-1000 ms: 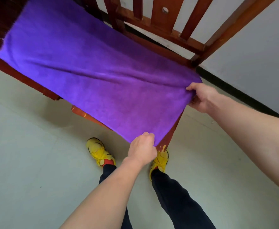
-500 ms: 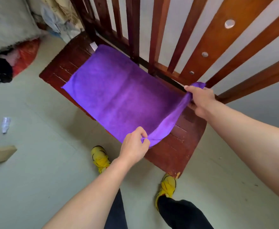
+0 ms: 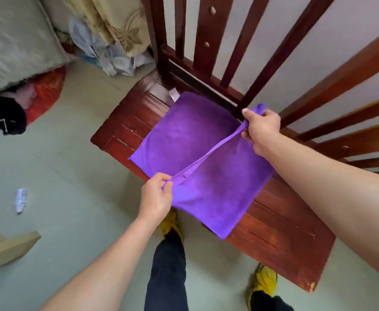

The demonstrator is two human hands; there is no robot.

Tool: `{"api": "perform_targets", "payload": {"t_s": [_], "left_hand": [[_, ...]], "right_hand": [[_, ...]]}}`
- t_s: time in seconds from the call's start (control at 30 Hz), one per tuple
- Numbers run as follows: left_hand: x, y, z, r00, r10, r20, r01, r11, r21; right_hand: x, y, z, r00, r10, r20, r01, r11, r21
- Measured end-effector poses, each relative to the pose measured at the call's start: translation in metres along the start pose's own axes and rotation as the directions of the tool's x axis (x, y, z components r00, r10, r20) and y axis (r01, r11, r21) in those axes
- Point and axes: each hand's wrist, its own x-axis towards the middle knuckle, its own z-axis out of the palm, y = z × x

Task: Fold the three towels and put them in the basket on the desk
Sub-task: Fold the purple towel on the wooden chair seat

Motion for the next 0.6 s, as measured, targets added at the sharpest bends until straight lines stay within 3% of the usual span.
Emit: {"api": "perform_targets", "payload": {"t_s": [0.33,0.6], "left_hand": [[0.118,-0.068,-0.043,0.990,-0.118,0.078,0.115,0.993,0.036],[0.180,-0.102,-0.045,0.981,-0.159,0.113,0.145,0.981,0.129]], "right_hand": [[0.051,-0.008,0.154,1.000,0.006,-0.021,-0.009,0.991,-0.135],[0.092,0.007,0.223,0.996,0.092,-0.005,-0.092,0.982,-0.164]]}}
